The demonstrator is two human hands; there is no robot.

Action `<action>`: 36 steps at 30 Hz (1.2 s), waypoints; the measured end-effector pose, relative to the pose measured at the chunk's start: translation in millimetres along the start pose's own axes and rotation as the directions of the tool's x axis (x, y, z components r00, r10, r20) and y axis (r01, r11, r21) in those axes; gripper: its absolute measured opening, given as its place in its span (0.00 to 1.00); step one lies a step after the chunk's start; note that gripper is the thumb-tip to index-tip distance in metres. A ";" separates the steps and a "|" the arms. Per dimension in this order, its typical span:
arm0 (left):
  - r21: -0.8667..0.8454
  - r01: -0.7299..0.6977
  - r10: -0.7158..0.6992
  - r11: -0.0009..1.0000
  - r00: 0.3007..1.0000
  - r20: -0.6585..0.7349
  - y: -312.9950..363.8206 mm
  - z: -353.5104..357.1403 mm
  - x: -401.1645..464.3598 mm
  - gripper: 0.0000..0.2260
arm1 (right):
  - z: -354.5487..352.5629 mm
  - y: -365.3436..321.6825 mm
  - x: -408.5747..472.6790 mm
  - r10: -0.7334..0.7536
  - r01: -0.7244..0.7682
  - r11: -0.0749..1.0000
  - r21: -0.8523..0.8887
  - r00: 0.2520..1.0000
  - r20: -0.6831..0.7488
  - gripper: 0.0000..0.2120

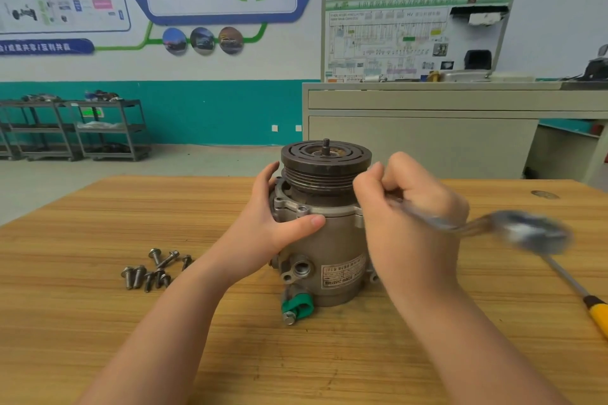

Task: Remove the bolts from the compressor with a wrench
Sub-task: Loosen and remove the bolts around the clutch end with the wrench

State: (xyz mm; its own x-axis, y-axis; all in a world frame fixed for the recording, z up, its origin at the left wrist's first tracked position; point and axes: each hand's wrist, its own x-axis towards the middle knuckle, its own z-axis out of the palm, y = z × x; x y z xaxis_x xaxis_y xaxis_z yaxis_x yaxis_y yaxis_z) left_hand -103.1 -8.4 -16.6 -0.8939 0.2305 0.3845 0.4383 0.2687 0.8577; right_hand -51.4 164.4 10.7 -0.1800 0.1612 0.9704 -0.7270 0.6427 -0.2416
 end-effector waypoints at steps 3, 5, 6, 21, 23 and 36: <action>0.003 0.000 0.000 1.000 1.000 -0.002 -0.2 -1.1 0.3 0.52 | -6.6 18.1 9.4 0.247 -0.244 0.942 0.230 0.969 0.018 0.21; 0.005 -0.002 0.002 1.000 1.000 -0.001 0.2 -0.5 0.5 0.53 | -8.3 34.0 15.1 0.529 -0.530 0.740 0.413 0.839 0.129 0.20; 0.006 -0.001 0.001 1.000 1.000 -0.001 0.4 -0.1 0.4 0.52 | -8.2 40.3 17.7 0.659 -0.674 0.545 0.498 0.712 0.242 0.18; 0.017 -0.017 0.017 1.000 1.000 -0.009 0.3 1.1 -0.1 0.52 | -11.4 20.3 12.1 0.282 -0.286 0.932 0.221 0.958 0.051 0.20; 0.007 -0.016 0.016 1.000 1.000 -0.008 0.7 1.1 -0.4 0.52 | -9.9 14.0 9.8 0.147 -0.149 0.980 0.132 0.989 0.027 0.21; -0.008 -0.014 0.014 1.000 1.000 -0.006 3.9 1.9 -1.7 0.52 | -9.4 33.0 19.1 0.745 -0.742 0.464 0.485 0.622 0.239 0.18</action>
State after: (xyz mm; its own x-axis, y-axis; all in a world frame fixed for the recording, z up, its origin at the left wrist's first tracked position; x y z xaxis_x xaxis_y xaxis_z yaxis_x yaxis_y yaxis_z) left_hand -99.7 -5.9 -14.5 -0.8881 0.2291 0.3984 0.4501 0.2580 0.8549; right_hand -72.6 195.7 21.2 -0.8123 0.4003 0.4243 -0.5249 -0.1843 -0.8310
